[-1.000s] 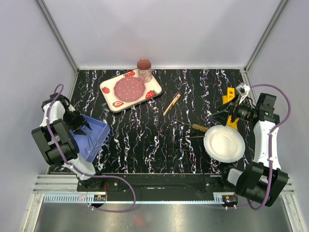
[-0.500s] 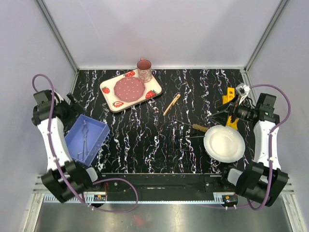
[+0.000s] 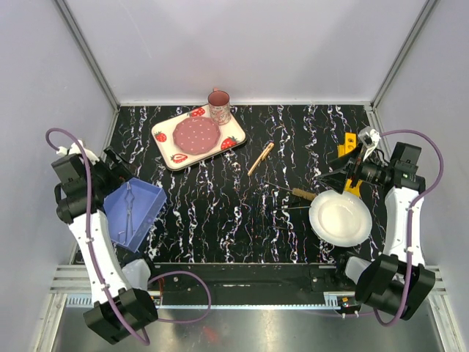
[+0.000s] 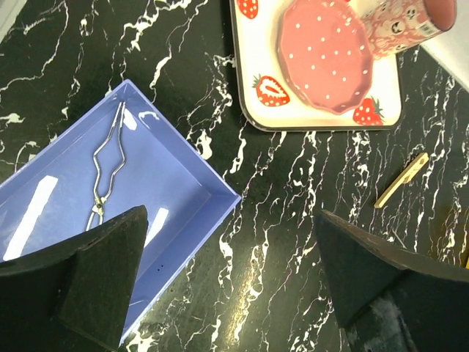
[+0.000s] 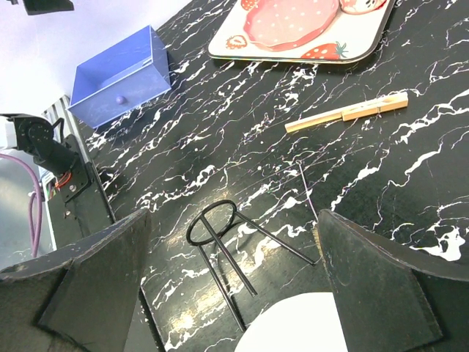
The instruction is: Organize the chemistry lab equipment
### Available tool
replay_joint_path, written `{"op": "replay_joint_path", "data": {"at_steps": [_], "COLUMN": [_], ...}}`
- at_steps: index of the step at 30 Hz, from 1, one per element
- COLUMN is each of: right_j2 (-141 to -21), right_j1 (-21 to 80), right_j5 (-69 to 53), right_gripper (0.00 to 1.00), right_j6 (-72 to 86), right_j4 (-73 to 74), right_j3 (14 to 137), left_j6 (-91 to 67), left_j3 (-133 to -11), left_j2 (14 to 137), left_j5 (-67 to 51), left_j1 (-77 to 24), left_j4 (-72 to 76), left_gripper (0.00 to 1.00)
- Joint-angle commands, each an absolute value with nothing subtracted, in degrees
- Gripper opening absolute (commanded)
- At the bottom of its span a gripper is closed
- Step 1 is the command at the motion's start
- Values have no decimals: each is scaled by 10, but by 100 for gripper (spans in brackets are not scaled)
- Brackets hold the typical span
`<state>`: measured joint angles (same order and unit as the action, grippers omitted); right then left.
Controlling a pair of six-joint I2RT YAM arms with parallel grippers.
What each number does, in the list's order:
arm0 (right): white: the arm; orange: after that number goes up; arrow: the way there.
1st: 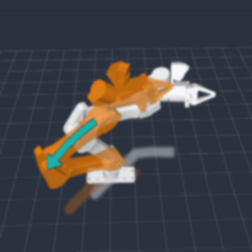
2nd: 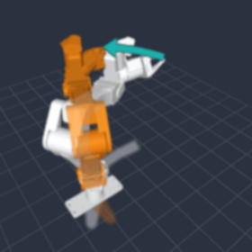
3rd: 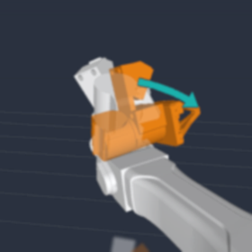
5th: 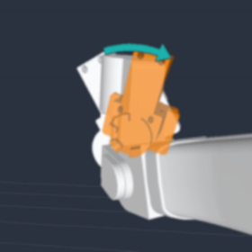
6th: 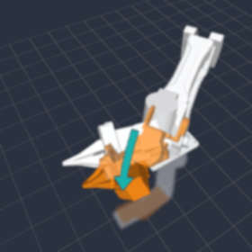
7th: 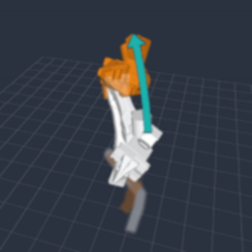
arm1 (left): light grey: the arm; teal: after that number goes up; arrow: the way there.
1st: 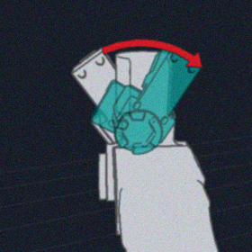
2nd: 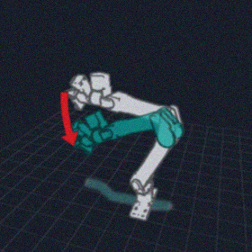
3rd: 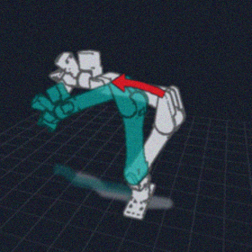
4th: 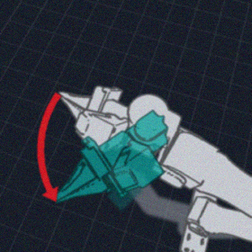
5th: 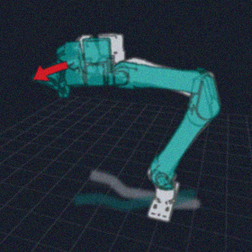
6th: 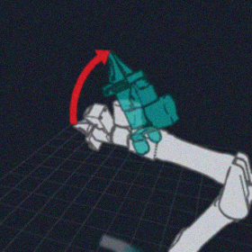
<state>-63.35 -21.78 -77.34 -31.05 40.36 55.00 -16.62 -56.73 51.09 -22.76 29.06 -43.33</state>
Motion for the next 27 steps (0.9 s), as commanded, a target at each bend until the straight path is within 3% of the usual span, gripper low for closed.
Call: {"op": "replay_joint_path", "data": {"at_steps": [1, 6, 10, 15, 21, 27], "right_j2": [-609, -590, -578, -562, -566, -587], "right_j1": [-220, -221, -221, -221, -220, -214], "right_j5": [-731, -637, -588, -603, -715, -722], "right_gripper": [100, 100, 100, 100, 100, 100], "right_j6": [-303, -291, -222, -172, -208, -194], "right_j4": [407, 414, 396, 400, 433, 434], "right_j3": [577, 616, 635, 630, 626, 614], "left_j6": [-185, -214, -201, -183, -130, -190], "left_j3": [-557, -542, -533, -518, -518, -482], "left_j2": [476, 487, 504, 490, 488, 504], "left_j5": [-249, -235, -292, -351, -338, -259], "left_j1": [292, 292, 293, 253, 121, -54], "left_j4": [-387, -388, -381, -346, -359, -334], "left_gripper": [99, 99, 99, 99, 99, 99]}}
